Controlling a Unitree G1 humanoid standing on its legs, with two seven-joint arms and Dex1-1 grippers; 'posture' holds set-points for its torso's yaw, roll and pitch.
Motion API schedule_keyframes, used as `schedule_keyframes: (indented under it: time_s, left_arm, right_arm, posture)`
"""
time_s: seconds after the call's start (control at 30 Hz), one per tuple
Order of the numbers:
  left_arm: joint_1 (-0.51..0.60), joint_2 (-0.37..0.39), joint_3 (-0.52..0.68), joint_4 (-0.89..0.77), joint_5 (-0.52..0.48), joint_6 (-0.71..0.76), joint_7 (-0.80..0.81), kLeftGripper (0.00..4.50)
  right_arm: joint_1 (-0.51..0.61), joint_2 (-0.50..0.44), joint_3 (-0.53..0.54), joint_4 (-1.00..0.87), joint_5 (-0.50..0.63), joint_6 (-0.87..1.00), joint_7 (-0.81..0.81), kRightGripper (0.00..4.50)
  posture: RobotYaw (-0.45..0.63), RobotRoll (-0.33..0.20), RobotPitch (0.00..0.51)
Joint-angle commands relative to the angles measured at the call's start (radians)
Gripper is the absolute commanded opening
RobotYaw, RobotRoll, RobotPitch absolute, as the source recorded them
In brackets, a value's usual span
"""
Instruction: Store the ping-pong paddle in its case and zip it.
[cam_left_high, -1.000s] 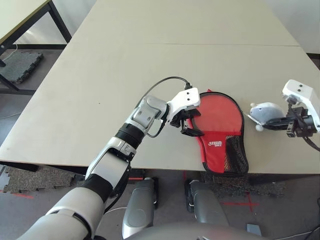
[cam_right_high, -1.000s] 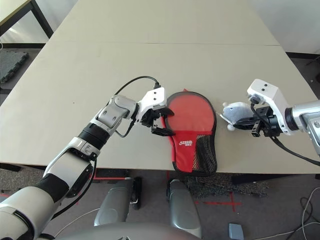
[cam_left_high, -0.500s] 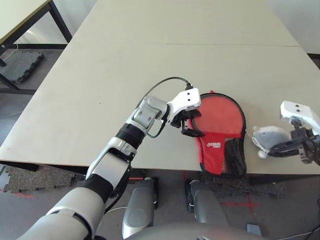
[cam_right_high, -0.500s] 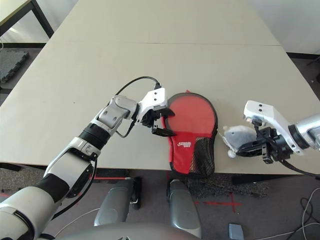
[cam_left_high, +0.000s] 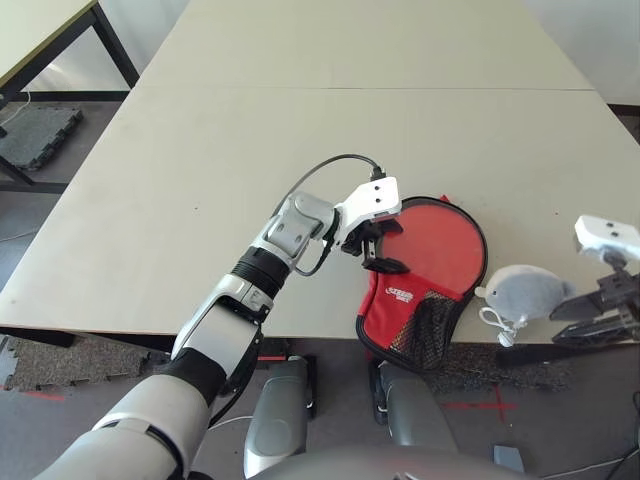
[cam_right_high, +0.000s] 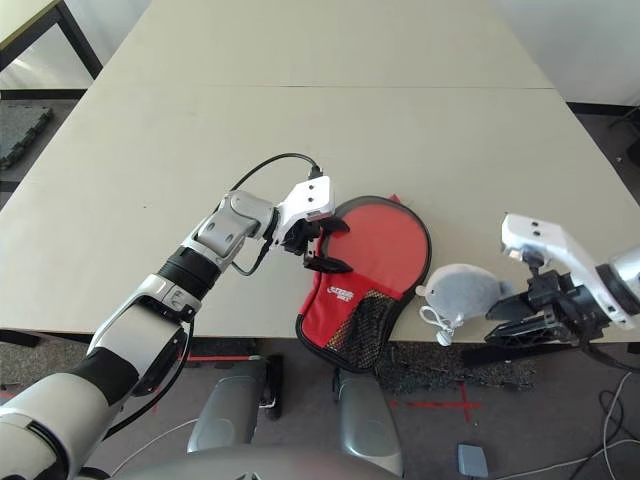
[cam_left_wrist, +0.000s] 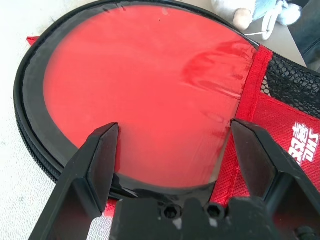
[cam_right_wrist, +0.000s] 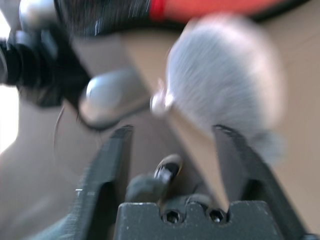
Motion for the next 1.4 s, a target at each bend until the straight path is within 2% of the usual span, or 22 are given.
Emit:
schedule_keyframes:
  time_s: [0.03,0.1,0.2,0.27,0.33,0.43,0.57,0.63,0.8,1.07,1.27,1.4]
  left_arm:
    - [0.043,0.006,-0.023,0.026,0.013,0.039,0.009,4.50]
    - [0.046,0.017,-0.009,0.010,0.005,0.049,0.011,4.50]
    - [0.058,0.048,0.024,-0.041,-0.018,0.081,0.019,4.50]
    - [0.072,0.090,0.070,-0.090,-0.042,0.122,0.041,4.50]
    - [0.090,0.131,0.115,-0.136,-0.067,0.165,0.069,4.50]
    - [0.112,0.167,0.167,-0.198,-0.100,0.222,0.113,4.50]
    - [0.126,0.170,0.278,-0.276,-0.165,0.316,0.211,4.50]
    - [0.132,0.165,0.324,-0.304,-0.180,0.318,0.275,4.50]
    - [0.126,0.117,0.545,-0.261,-0.210,0.211,0.601,4.50]
    - [0.243,0.119,0.710,-0.195,-0.081,-0.170,1.132,4.50]
    - [0.309,0.090,0.715,-0.182,-0.066,-0.264,1.272,4.50]
    - [0.312,0.085,0.722,-0.147,-0.108,-0.277,1.252,4.50]
  right_arm:
    - [-0.129,0.023,-0.029,0.088,0.051,0.066,-0.020,4.46]
    - [-0.196,0.054,-0.029,0.143,0.046,0.074,-0.055,4.46]
    - [-0.332,0.148,-0.053,0.275,0.021,0.075,-0.191,4.46]
    - [-0.391,0.243,-0.075,0.369,-0.043,-0.009,-0.365,4.46]
    - [-0.399,0.319,-0.092,0.414,-0.086,-0.076,-0.480,4.46]
    - [-0.374,0.398,-0.102,0.420,-0.112,-0.126,-0.568,4.46]
    - [-0.370,0.508,-0.128,0.464,-0.146,-0.196,-0.707,4.46]
    - [-0.376,0.546,-0.138,0.498,-0.165,-0.247,-0.766,4.46]
    - [-0.398,0.629,-0.191,0.598,-0.194,-0.388,-0.939,4.46]
    - [-0.409,0.734,-0.280,0.723,-0.260,-0.631,-1.288,4.46]
    - [-0.438,0.769,-0.287,0.814,-0.267,-0.722,-1.375,4.46]
    - [-0.440,0.785,-0.279,0.828,-0.263,-0.740,-1.380,4.46]
  posture:
    - [-0.02,0.000,0.177]
    - [-0.02,0.000,0.175]
    - [-0.02,0.000,0.175]
    - [-0.01,0.000,0.174]
    - [0.00,0.000,0.173]
    - [0.01,0.000,0.173]
    - [0.02,0.000,0.172]
    - [0.02,0.000,0.172]
    - [0.03,0.000,0.173]
    - [0.02,0.000,0.170]
    - [0.02,0.000,0.166]
    - [0.01,0.000,0.163]
